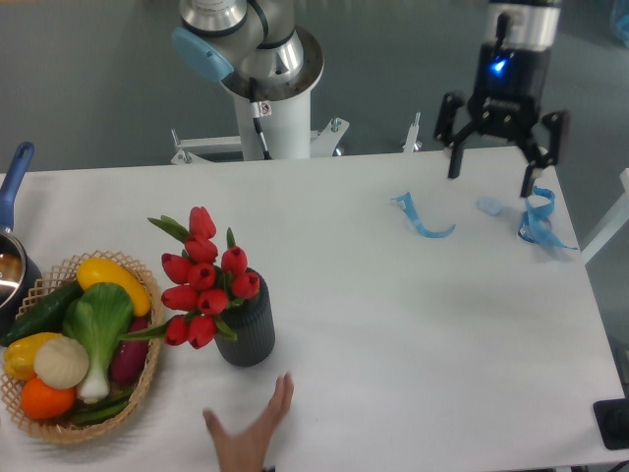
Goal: Insert the flowers into the vase
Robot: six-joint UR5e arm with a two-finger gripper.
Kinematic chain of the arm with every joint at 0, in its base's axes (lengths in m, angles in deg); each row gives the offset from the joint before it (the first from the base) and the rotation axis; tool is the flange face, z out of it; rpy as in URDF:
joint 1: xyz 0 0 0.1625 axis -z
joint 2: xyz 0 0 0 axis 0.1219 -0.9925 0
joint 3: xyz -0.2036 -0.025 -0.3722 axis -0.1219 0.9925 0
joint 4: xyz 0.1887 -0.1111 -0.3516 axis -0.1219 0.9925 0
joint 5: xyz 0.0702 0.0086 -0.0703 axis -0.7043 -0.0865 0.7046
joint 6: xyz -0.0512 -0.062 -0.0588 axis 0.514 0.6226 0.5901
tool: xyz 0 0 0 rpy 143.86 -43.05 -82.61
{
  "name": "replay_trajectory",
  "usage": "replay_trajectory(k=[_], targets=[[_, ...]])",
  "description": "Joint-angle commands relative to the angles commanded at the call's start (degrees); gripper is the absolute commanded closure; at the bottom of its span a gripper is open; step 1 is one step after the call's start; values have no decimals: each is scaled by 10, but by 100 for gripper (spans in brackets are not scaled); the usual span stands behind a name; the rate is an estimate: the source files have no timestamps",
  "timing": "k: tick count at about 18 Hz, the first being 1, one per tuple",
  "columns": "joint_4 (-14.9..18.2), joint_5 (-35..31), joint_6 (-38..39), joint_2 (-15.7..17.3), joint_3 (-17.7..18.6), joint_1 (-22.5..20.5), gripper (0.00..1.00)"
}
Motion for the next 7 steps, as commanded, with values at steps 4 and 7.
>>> replay_trajectory(k=[4, 7], targets=[[34, 0, -115, 9, 1, -42, 0], [34, 1, -121, 10, 2, -45, 0]])
